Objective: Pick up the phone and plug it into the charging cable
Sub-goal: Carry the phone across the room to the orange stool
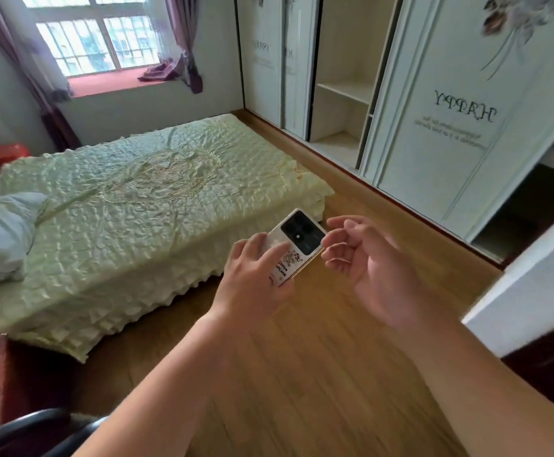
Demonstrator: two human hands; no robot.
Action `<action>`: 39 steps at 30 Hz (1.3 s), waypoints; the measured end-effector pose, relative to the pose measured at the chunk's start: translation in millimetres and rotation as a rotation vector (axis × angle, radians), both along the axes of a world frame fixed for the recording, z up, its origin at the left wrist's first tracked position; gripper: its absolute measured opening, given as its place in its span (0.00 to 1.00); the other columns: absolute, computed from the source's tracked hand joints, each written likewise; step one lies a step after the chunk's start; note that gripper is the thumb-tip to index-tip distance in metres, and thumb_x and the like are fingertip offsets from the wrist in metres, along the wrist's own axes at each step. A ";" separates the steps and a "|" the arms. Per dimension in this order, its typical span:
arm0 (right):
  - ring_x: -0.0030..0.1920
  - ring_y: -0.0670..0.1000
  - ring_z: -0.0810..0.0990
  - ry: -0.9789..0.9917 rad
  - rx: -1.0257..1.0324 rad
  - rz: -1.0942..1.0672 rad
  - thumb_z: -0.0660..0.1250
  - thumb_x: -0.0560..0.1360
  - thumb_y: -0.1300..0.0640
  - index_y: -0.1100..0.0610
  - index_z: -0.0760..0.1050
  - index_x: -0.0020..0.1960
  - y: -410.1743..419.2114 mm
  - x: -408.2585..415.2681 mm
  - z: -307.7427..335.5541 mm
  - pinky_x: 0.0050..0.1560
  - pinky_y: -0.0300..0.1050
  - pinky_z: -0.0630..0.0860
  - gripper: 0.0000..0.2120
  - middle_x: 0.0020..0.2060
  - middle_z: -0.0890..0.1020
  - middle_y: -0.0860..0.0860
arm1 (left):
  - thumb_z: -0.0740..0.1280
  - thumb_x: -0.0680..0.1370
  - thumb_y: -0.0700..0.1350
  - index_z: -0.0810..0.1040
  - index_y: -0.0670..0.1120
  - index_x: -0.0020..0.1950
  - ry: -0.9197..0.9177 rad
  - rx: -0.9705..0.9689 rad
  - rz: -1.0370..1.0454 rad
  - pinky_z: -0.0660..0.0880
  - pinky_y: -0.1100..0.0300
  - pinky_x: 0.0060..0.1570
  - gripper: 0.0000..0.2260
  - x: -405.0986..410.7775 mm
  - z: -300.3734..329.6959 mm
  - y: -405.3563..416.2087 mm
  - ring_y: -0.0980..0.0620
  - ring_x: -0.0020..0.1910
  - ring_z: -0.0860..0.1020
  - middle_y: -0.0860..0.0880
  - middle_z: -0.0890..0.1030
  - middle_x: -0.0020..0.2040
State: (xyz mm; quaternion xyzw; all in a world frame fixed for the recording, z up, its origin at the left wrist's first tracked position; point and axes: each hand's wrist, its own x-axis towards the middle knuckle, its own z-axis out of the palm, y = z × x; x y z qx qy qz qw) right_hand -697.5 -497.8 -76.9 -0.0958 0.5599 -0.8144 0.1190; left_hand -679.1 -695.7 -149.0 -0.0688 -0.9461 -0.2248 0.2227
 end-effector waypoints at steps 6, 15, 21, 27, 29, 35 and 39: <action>0.41 0.53 0.80 0.004 0.041 -0.125 0.63 0.74 0.55 0.60 0.76 0.55 29.5 -63.4 -5.7 0.44 0.48 0.76 0.13 0.40 0.82 0.55 | 0.63 0.69 0.60 0.73 0.55 0.64 -0.025 0.003 -0.113 0.72 0.43 0.55 0.24 -75.9 1.6 19.4 0.45 0.64 0.64 0.45 0.72 0.67; 0.42 0.52 0.80 -0.017 -0.032 -0.186 0.63 0.76 0.54 0.56 0.79 0.53 92.8 -193.0 -33.1 0.43 0.46 0.77 0.10 0.40 0.83 0.54 | 0.74 0.68 0.51 0.76 0.51 0.64 -0.018 0.004 -0.185 0.69 0.46 0.55 0.24 -215.1 -3.1 76.9 0.46 0.63 0.63 0.44 0.72 0.67; 0.41 0.51 0.80 -0.035 -0.068 -0.189 0.64 0.75 0.53 0.55 0.80 0.51 147.8 -294.9 -26.4 0.43 0.47 0.76 0.10 0.39 0.83 0.53 | 0.76 0.67 0.49 0.77 0.48 0.62 -0.061 -0.023 -0.168 0.68 0.48 0.56 0.24 -318.7 8.4 133.7 0.44 0.62 0.65 0.44 0.73 0.66; 0.41 0.52 0.79 0.012 -0.077 -0.194 0.63 0.77 0.54 0.55 0.81 0.51 191.2 -377.4 -7.6 0.44 0.47 0.75 0.10 0.40 0.82 0.54 | 0.76 0.67 0.49 0.76 0.50 0.61 -0.038 -0.057 -0.179 0.67 0.48 0.55 0.24 -400.8 23.2 174.1 0.42 0.62 0.67 0.43 0.73 0.66; 0.41 0.52 0.79 0.015 -0.083 -0.189 0.63 0.76 0.53 0.55 0.81 0.51 196.3 -399.0 -4.5 0.44 0.47 0.75 0.10 0.40 0.82 0.54 | 0.74 0.67 0.51 0.75 0.51 0.61 -0.039 -0.068 -0.187 0.68 0.46 0.56 0.24 -422.7 27.1 179.5 0.43 0.62 0.66 0.44 0.73 0.66; 0.41 0.52 0.79 0.026 -0.065 -0.200 0.64 0.75 0.52 0.56 0.80 0.51 205.4 -466.4 -2.8 0.44 0.48 0.75 0.11 0.39 0.82 0.54 | 0.69 0.67 0.55 0.73 0.52 0.62 -0.011 -0.036 -0.194 0.70 0.48 0.53 0.24 -497.7 27.5 181.2 0.46 0.61 0.65 0.46 0.72 0.65; 0.40 0.52 0.79 0.023 -0.045 -0.213 0.64 0.75 0.53 0.57 0.80 0.51 197.3 -522.8 -10.1 0.44 0.48 0.75 0.10 0.39 0.82 0.54 | 0.66 0.67 0.58 0.71 0.55 0.63 0.001 -0.027 -0.194 0.72 0.48 0.51 0.24 -557.0 15.5 174.2 0.48 0.61 0.64 0.48 0.71 0.66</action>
